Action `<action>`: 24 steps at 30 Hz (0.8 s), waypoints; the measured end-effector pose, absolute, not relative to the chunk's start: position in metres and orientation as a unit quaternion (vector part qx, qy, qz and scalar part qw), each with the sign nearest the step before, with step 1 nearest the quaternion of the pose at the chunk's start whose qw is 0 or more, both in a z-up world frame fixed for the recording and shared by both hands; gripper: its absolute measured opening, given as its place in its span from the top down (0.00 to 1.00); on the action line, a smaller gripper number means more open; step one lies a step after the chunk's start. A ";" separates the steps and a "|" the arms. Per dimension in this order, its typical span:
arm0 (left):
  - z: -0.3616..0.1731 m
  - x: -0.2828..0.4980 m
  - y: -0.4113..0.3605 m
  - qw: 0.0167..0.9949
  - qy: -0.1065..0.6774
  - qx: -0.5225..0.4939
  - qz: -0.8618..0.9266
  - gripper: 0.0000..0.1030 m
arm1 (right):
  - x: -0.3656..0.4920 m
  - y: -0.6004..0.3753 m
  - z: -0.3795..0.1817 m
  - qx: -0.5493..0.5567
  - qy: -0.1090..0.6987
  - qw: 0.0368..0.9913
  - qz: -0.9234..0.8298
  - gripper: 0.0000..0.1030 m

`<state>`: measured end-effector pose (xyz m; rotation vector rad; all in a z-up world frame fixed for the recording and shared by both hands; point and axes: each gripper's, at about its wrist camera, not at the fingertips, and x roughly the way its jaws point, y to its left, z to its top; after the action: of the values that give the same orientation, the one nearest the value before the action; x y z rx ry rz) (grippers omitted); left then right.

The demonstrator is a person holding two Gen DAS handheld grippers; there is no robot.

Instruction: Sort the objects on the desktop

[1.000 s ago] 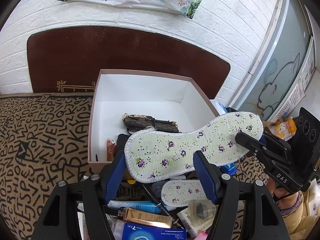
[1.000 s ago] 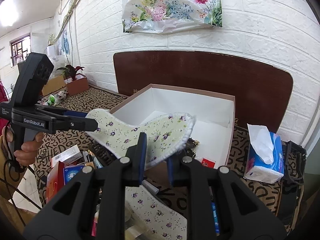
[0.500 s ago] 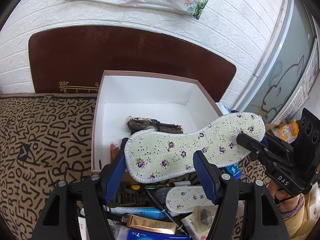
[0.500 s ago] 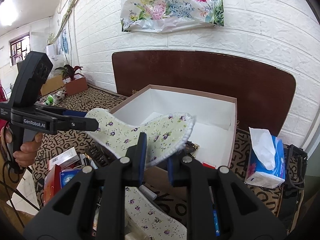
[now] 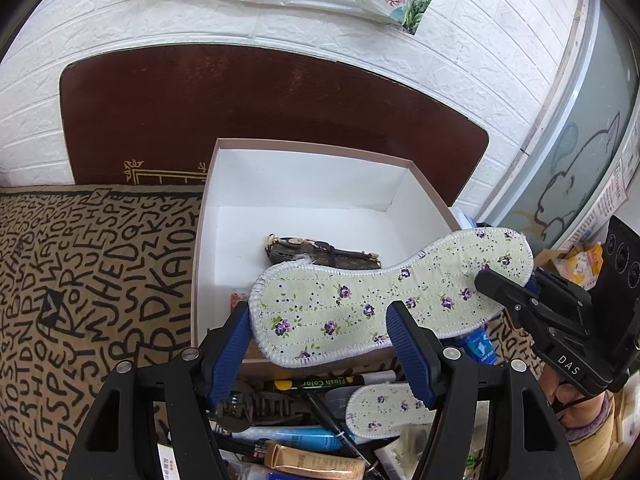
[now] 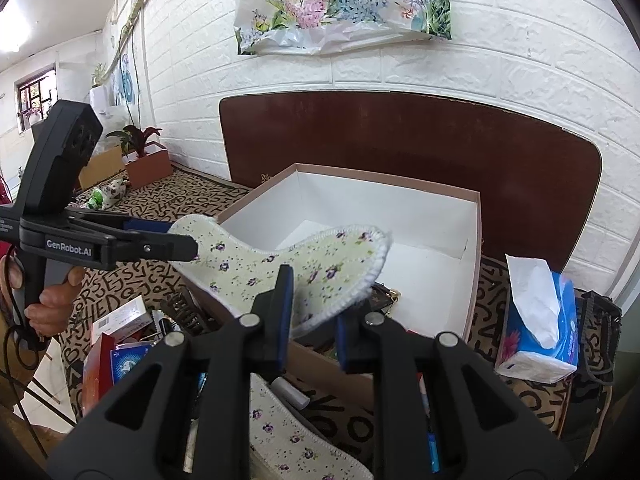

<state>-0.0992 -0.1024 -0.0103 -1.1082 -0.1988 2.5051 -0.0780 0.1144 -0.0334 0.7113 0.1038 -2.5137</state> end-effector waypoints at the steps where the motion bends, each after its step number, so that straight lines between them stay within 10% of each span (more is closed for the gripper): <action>1: -0.011 -0.101 -0.103 0.196 -0.072 -0.397 0.894 0.33 | -0.079 0.114 -0.034 0.264 0.038 0.261 -0.928 0.80; 24: -0.023 -0.125 -0.104 0.179 -0.062 -0.414 0.890 0.33 | -0.109 0.101 -0.050 0.306 0.049 0.257 -0.915 0.80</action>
<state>-0.1255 -0.1037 -0.0233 -1.1706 -0.1753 2.5170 -0.1088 0.1009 -0.0499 0.8294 0.1330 -2.4832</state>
